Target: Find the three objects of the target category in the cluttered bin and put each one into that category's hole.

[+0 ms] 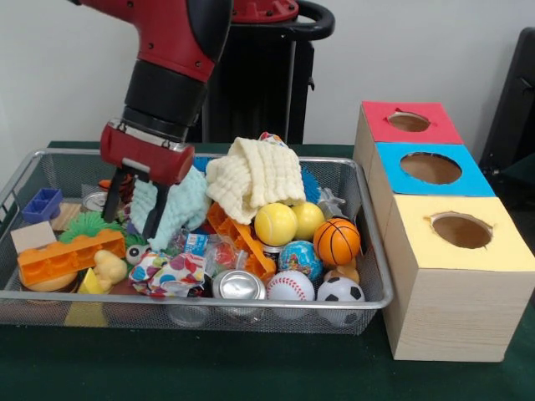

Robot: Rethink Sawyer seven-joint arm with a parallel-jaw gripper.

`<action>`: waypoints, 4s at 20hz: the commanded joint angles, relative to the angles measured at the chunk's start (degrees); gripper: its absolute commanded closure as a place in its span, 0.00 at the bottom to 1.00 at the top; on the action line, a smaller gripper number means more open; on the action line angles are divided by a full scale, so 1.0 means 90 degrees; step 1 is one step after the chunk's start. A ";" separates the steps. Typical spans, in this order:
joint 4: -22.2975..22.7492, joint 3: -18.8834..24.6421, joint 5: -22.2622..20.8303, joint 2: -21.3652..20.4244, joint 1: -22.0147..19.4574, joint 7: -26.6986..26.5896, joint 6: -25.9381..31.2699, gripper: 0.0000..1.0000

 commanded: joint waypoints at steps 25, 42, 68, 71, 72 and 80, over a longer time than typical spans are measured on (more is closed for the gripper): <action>0.1474 0.3581 0.0621 -0.0837 -0.1642 0.0517 0.1824 0.00; 0.0532 0.1124 0.0288 -0.0600 -0.0205 0.0792 0.2255 0.00; 0.0483 -0.0279 0.0899 -0.0634 0.0992 0.1011 0.0939 0.00; 0.0417 -0.0242 0.0877 -0.0634 0.0931 0.0923 0.0910 0.00; 0.0403 -0.0209 0.0875 -0.0633 0.0908 0.0901 0.0880 0.00; 0.0864 0.1268 0.0921 -0.0771 -0.0299 0.0710 0.0968 0.00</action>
